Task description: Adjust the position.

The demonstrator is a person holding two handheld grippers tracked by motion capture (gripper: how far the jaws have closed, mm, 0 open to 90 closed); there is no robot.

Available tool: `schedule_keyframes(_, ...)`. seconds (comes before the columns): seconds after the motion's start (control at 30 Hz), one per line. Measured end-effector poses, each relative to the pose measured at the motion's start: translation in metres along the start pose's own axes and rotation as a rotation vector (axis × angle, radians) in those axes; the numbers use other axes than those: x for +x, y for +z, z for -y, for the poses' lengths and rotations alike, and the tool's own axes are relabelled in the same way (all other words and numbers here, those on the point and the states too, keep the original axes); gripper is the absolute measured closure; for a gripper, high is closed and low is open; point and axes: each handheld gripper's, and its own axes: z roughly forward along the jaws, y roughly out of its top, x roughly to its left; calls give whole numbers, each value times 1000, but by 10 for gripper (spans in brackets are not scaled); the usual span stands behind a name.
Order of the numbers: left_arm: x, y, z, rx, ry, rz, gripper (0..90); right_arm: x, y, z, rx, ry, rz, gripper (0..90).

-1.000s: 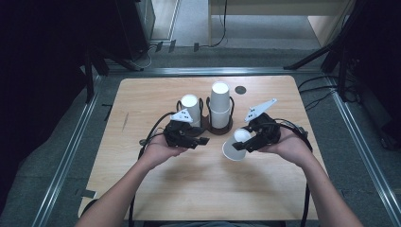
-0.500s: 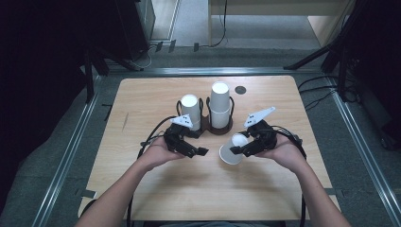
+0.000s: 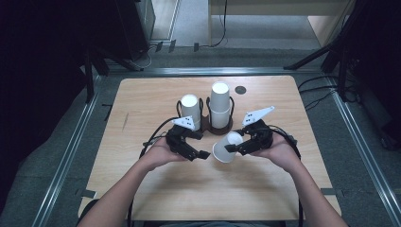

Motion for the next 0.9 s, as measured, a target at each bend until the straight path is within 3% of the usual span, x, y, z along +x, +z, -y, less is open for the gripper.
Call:
schedule_keyframes(0.23,4,1,-2,68,12,-13,121,2,6,-4,-18,-8,-37,344)
schedule_keyframes(0.33,7,1,-3,57,-8,-3,130,3,8,-5,-25,-6,-47,344)
schedule_keyframes(0.43,8,3,-6,91,5,-20,129,4,9,-5,-14,-9,-48,344)
schedule_keyframes(0.67,8,9,-10,103,10,2,133,5,11,-6,-5,-10,-58,343)
schedule_keyframes(0.77,7,11,-12,107,31,-23,132,5,12,-6,1,-7,-55,343)
schedule_keyframes(0.9,7,13,-13,105,23,-1,129,5,12,-7,-11,-5,-58,344)
